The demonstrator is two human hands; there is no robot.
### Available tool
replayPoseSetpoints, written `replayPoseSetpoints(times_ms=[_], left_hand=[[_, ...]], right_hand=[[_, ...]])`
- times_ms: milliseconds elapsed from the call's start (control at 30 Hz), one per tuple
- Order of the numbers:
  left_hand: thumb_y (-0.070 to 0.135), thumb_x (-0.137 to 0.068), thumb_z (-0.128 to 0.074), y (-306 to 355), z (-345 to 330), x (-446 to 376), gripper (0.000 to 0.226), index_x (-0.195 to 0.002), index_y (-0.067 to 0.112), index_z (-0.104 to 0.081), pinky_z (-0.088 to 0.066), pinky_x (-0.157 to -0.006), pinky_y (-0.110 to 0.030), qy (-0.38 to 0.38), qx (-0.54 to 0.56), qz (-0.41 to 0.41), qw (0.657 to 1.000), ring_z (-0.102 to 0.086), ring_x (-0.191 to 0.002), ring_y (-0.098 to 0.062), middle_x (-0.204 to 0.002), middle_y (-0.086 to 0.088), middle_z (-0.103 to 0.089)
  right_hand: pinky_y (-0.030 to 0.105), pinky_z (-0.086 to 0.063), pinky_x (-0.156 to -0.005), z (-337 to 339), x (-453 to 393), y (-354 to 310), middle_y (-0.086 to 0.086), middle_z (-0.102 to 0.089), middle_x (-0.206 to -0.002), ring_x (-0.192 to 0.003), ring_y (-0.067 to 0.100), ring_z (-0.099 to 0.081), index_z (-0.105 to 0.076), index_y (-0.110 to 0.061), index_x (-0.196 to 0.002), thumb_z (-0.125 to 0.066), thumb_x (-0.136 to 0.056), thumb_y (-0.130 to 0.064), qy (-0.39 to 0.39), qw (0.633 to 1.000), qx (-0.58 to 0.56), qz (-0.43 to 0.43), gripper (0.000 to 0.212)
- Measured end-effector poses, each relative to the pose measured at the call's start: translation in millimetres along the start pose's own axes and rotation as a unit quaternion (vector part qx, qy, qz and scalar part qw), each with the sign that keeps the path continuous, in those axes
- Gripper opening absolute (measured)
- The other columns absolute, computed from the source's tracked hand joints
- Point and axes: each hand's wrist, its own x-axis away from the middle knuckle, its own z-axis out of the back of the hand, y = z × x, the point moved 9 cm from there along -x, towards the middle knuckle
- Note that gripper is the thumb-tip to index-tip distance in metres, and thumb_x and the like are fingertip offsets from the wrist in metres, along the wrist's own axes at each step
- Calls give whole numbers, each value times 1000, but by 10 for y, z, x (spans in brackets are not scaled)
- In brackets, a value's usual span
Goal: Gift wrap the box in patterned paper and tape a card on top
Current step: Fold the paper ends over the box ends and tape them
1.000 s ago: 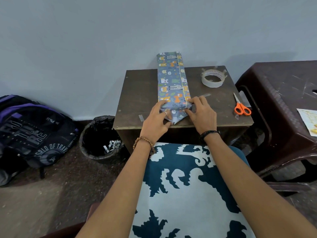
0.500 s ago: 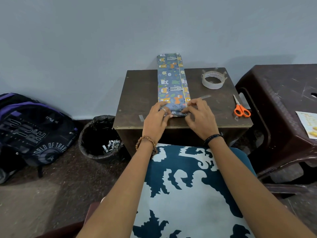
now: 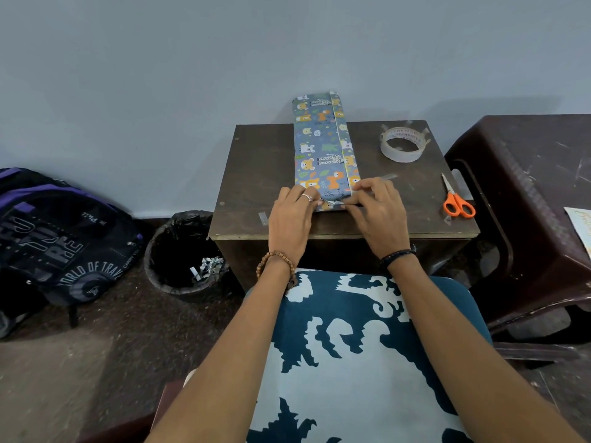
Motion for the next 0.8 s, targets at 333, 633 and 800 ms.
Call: replayPoseSetpoints(times_ms=[333,633,800], left_hand=[[26,-92,-41,-38,-51,-8,29,-88,7,-62,-38,-62,-21,-5,13,2,1000,-40,-80,-12,-84,-7,-61],[24,-82,-69,-134,-178,-27,41,-117,8,-53,-42,-92,-32,-87,59,75,992,-51,-107,-22,-115,-8,-55],[14,-82,-68,-163,-373,-27,57,-134,21,-48,-19,-113,-27,-140,74,35,987,-29,-138,-16,-144,0,-42]], right_hand=[[30,-48,-82,-92,-8,264,2,-47,-135,-117,15,-50,-57,-21,-124,-68,-83,-29,-55,978,-150,-133,43],[26,-42,-98,-246,21,333,10,-57,-128,-119,18,-54,-68,-12,-112,-70,-81,-15,-70,960,-212,-167,31],[24,-42,-97,-239,18,313,9,-58,-127,-118,17,-54,-68,-15,-113,-69,-82,-15,-69,961,-211,-163,31]])
